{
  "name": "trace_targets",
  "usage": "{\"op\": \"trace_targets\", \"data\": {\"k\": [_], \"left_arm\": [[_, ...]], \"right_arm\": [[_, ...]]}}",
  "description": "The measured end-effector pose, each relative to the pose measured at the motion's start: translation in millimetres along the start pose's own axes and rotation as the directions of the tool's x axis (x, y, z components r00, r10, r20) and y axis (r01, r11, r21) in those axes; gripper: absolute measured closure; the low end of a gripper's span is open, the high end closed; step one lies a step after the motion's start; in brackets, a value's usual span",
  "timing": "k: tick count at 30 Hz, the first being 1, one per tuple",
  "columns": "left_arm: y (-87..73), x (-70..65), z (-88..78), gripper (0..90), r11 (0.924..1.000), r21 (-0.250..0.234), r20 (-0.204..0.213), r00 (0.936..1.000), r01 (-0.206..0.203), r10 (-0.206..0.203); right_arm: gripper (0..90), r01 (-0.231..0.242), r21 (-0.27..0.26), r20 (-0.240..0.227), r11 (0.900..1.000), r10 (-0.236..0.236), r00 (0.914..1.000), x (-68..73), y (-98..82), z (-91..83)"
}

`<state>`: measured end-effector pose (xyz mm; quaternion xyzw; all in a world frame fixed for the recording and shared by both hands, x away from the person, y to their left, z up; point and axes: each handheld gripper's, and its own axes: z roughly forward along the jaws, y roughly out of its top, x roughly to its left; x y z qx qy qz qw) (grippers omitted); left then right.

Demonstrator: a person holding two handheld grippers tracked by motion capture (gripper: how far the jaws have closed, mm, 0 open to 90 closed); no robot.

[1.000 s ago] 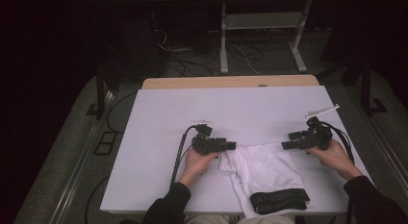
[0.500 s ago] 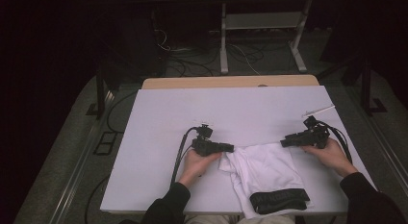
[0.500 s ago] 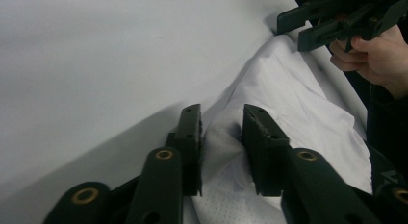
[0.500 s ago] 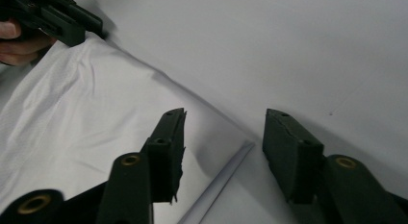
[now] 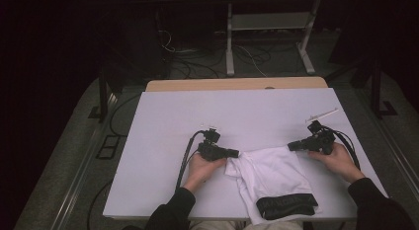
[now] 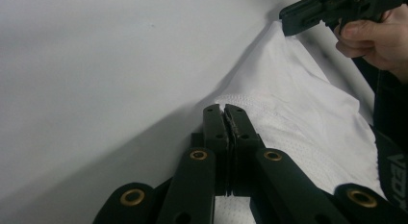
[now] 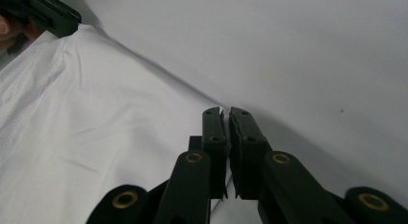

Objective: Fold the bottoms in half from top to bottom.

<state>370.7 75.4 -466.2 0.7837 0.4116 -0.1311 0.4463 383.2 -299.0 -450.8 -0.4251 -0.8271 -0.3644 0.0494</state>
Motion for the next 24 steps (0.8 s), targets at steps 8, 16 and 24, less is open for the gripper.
{"op": "trace_targets", "data": {"k": [8,16,24], "left_arm": [[2.6,-9.1,-8.4,88.0,0.9971,-0.024,-0.053,0.9961,-0.072,0.07],[4.1,-8.4,-20.8,88.0,0.9955,-0.043,-0.089,0.9928,-0.085,0.081],[5.7,-5.2,-33.5,88.1,0.995,-0.05,-0.109,0.9908,-0.086,0.08]], "right_arm": [[85.5,-0.018,-0.03,0.01,0.999,0.018,0.9998,3.9,4.8,-1.9],[85.7,-0.023,-0.049,0.049,0.999,0.025,0.9985,11.1,18.6,7.6],[85.7,-0.025,-0.074,0.031,0.997,0.027,0.9991,17.2,34.0,17.8]]}}
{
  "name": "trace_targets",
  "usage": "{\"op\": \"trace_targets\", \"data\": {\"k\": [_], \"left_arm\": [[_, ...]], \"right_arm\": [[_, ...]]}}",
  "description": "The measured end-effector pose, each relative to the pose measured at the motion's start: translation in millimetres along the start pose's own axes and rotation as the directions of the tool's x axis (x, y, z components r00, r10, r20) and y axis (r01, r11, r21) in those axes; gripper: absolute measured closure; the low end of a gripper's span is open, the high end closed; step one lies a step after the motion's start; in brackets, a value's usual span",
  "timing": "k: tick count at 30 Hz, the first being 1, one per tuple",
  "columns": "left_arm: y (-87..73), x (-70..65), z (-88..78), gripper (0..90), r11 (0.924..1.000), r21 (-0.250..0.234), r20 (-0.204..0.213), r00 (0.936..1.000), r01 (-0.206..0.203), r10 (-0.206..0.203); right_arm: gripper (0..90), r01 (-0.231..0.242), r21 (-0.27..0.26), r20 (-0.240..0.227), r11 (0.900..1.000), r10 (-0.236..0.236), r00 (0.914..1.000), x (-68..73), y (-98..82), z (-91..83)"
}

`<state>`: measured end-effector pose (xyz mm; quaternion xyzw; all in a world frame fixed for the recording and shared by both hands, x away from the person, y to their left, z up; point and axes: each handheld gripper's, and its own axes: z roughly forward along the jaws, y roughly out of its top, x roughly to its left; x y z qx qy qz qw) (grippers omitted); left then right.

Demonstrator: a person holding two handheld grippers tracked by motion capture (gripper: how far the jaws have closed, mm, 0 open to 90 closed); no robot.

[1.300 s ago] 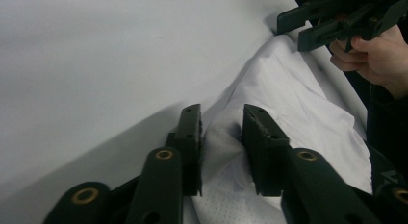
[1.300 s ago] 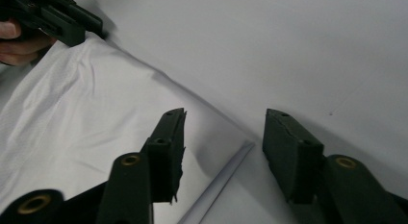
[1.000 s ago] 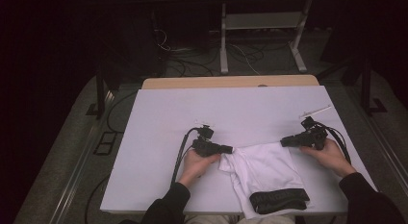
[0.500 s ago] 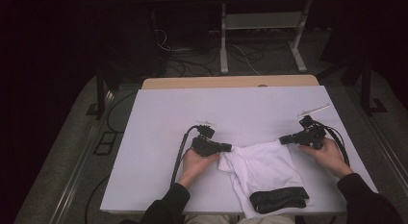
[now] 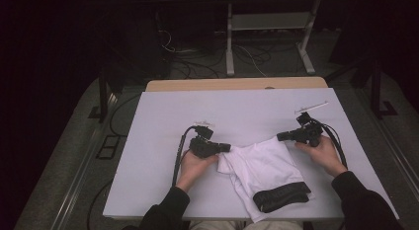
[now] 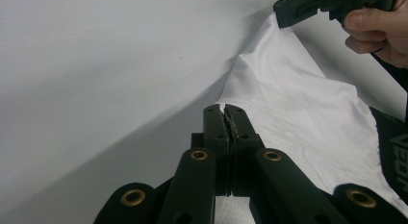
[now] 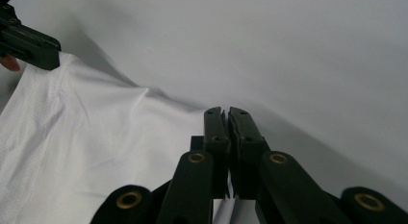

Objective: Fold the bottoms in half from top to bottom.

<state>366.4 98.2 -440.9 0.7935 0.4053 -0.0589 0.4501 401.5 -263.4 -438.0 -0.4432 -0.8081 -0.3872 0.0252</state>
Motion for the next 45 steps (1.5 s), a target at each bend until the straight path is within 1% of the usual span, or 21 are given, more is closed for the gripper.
{"op": "trace_targets", "data": {"k": [2,8,11,15,17,18,23,25,27,29,32,35,37,41,45], "left_arm": [[0.6,1.2,-3.3,88.0,1.0,0.001,-0.005,1.0,-0.006,0.006],[1.3,5.7,-13.5,88.0,1.0,-0.005,-0.02,0.9998,0.001,-0.001],[1.3,10.0,-18.7,88.1,0.9999,-0.01,-0.03,0.9995,0.009,-0.009],[1.5,15.5,-25.5,88.1,0.9999,-0.003,-0.036,0.9993,0.01,-0.01],[1.4,17.7,-28.8,88.1,1.0,-0.006,-0.041,0.9992,0.007,-0.007],[1.4,18.6,-30.2,88.1,0.9999,-0.009,-0.041,0.9991,0.012,-0.012],[5.3,25.5,-34.5,88.1,1.0,0.0,-0.051,0.9986,0.01,-0.01],[8.9,28.5,-35.8,88.0,1.0,-0.001,-0.053,0.9986,0.005,-0.005],[13.5,31.7,-36.5,88.1,0.9999,0.015,-0.059,0.9982,-0.008,0.009],[18.5,35.1,-36.5,88.1,0.9997,0.019,-0.061,0.998,-0.014,0.015],[26.9,40.8,-36.2,88.0,0.9992,0.032,-0.072,0.9971,-0.023,0.025],[35.5,46.6,-35.0,88.0,0.9988,0.036,-0.07,0.9969,-0.033,0.035],[40.7,49.8,-33.3,88.0,0.999,0.031,-0.069,0.997,-0.032,0.034],[51.1,54.5,-29.3,88.0,0.9988,0.027,-0.081,0.9958,-0.04,0.042],[61.9,60.9,-25.6,88.0,0.9991,0.012,-0.091,0.995,-0.041,0.042]], "right_arm": [[85.7,0.005,0.001,0.002,1.0,-0.005,1.0,1.7,2.9,3.2],[85.7,0.017,-0.006,-0.009,1.0,-0.017,0.9998,8.4,13.3,10.6],[85.6,0.023,-0.005,-0.015,1.0,-0.023,0.9996,11.3,18.4,15.1],[85.7,0.03,-0.002,-0.021,1.0,-0.03,0.9993,15.3,24.4,20.8],[85.6,0.035,-0.007,-0.03,0.999,-0.035,0.9989,16.7,26.9,23.2],[85.7,0.036,-0.009,-0.033,0.999,-0.036,0.9988,17.1,28.0,24.3],[85.6,0.032,-0.013,-0.025,0.999,-0.033,0.9991,18.3,32.9,30.5],[85.7,0.026,-0.015,-0.021,1.0,-0.026,0.9994,18.2,34.6,32.3],[85.7,0.022,-0.019,-0.017,1.0,-0.023,0.9996,17.7,36.4,34.2],[85.7,0.016,-0.026,-0.019,1.0,-0.016,0.9997,16.9,37.9,36.2],[85.7,0.009,-0.042,-0.02,0.999,-0.01,0.9998,14.9,39.2,38.8],[85.7,-0.005,-0.058,-0.009,0.998,0.005,1.0,11.4,39.7,39.9],[85.7,-0.018,-0.068,-0.001,0.998,0.018,0.9998,9.5,39.6,39.3],[85.7,-0.038,-0.093,0.023,0.995,0.04,0.9989,5.6,39.7,36.5],[85.7,-0.059,-0.119,0.044,0.991,0.064,0.997,3.6,41.6,34.8]]}}
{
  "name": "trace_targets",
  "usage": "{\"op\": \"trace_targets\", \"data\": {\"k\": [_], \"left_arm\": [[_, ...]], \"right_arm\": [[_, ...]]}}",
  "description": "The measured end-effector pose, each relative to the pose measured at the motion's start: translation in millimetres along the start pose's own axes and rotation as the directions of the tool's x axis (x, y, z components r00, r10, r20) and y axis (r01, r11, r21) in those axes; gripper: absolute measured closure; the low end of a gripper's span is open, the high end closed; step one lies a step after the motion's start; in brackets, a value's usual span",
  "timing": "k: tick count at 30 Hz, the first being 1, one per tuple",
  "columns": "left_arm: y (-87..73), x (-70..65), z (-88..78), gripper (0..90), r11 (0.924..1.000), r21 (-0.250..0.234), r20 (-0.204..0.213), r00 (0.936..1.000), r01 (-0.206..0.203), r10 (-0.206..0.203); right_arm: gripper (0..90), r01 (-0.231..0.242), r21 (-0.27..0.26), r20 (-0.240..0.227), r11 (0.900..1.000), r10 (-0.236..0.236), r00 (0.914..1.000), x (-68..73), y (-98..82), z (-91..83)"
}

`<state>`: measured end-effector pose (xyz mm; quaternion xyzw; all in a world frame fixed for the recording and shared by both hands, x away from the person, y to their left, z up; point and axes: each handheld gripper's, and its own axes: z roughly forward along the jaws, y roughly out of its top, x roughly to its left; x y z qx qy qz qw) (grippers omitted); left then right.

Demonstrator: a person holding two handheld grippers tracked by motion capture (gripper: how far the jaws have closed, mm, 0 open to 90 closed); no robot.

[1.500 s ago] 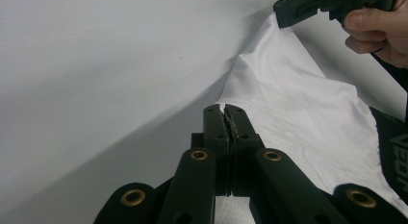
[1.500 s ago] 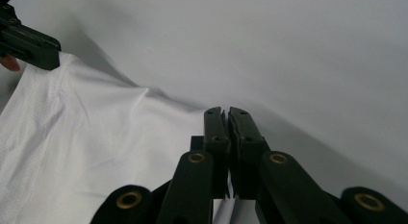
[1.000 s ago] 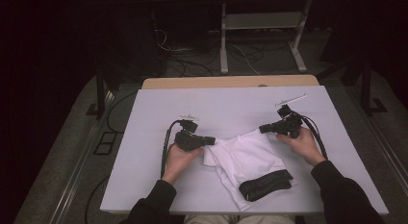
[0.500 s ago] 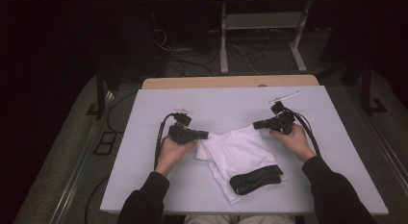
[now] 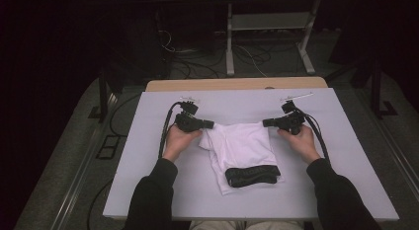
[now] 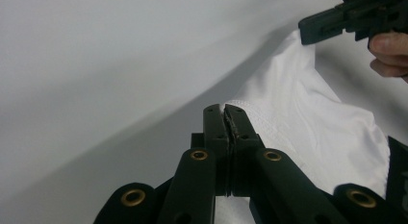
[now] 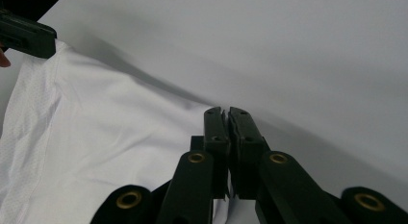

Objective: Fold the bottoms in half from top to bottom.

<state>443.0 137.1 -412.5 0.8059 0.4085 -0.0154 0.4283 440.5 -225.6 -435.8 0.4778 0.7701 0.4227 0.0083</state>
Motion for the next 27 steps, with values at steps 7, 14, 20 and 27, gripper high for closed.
{"op": "trace_targets", "data": {"k": [7,14,20,27], "left_arm": [[16.3,13.8,9.3,88.0,0.9998,-0.019,-0.012,0.9999,0.006,-0.007],[30.6,25.0,19.6,88.0,0.9993,-0.036,-0.027,0.9996,0.007,-0.008],[33.6,32.4,25.7,87.9,0.9982,-0.055,-0.038,0.9989,0.025,-0.027],[30.6,36.6,27.8,77.8,0.9953,-0.082,-0.031,0.9981,0.051,-0.054]], "right_arm": [[85.7,-0.025,-0.034,0.028,0.999,0.026,0.9993,-6.6,6.7,1.4],[85.7,-0.031,-0.057,0.056,0.998,0.034,0.9979,-12.2,15.5,5.4],[85.7,-0.036,-0.067,0.069,0.997,0.041,0.9968,-17.3,23.6,9.2],[81.2,-0.067,-0.073,0.034,0.995,0.069,0.997,-23.1,24.4,13.8]]}}
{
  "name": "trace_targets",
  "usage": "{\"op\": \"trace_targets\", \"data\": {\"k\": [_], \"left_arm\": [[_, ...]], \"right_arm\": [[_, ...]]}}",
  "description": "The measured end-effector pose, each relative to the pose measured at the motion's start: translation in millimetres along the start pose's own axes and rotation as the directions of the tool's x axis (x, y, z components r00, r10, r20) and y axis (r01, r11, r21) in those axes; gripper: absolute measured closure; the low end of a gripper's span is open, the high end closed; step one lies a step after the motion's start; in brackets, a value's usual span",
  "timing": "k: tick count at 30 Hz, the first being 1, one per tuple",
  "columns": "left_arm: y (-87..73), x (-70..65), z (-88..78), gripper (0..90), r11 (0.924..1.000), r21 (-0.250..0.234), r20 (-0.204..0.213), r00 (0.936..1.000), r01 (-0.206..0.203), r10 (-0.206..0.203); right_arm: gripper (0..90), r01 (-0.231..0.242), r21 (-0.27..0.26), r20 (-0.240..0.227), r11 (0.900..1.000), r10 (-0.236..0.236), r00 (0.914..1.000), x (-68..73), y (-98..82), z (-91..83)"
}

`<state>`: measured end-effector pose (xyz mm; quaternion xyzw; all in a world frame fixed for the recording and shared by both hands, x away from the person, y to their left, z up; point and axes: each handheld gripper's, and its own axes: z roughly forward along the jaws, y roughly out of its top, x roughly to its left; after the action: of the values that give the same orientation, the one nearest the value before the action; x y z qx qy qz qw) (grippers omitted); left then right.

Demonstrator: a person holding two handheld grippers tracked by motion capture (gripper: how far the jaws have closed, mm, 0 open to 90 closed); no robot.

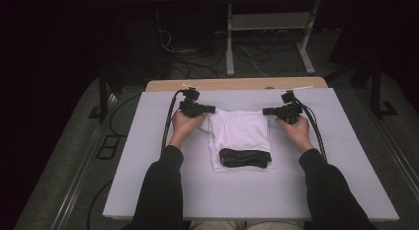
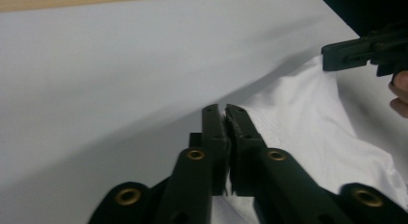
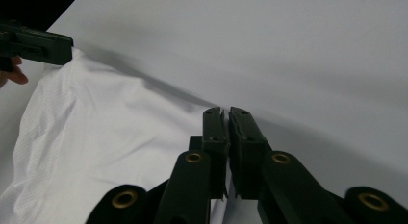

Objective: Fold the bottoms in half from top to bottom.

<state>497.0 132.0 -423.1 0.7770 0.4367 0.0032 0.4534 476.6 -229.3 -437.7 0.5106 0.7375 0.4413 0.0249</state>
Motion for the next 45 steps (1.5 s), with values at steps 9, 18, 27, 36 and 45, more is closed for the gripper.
{"op": "trace_targets", "data": {"k": [9,18,27,36,45], "left_arm": [[0.9,-6.7,-9.8,25.8,0.9978,-0.064,-0.001,0.9998,-0.018,0.018],[-2.9,-12.4,-17.8,0.0,0.9961,-0.079,0.037,0.9984,-0.039,0.042],[-11.6,-17.2,-37.8,0.0,0.99,-0.095,-0.02,0.9946,-0.104,0.102],[-22.6,-15.2,-61.2,0.0,0.9856,-0.134,-0.048,0.994,-0.104,0.098],[-36.0,-18.2,-77.7,0.0,0.9808,-0.155,-0.051,0.9924,-0.118,0.112]], "right_arm": [[38.2,0.043,-0.056,0.016,0.997,-0.043,0.999,-3.0,-6.2,-9.5],[6.6,0.079,-0.078,0.036,0.994,-0.077,0.9964,-0.9,-3.7,-22.5],[0.0,0.115,-0.062,0.015,0.991,-0.114,0.9934,8.8,-2.2,-36.1],[0.0,0.157,-0.068,-0.016,0.985,-0.159,0.9872,21.3,-8.6,-54.7],[0.0,0.182,-0.071,-0.016,0.981,-0.184,0.9828,23.9,-21.4,-68.0]]}}
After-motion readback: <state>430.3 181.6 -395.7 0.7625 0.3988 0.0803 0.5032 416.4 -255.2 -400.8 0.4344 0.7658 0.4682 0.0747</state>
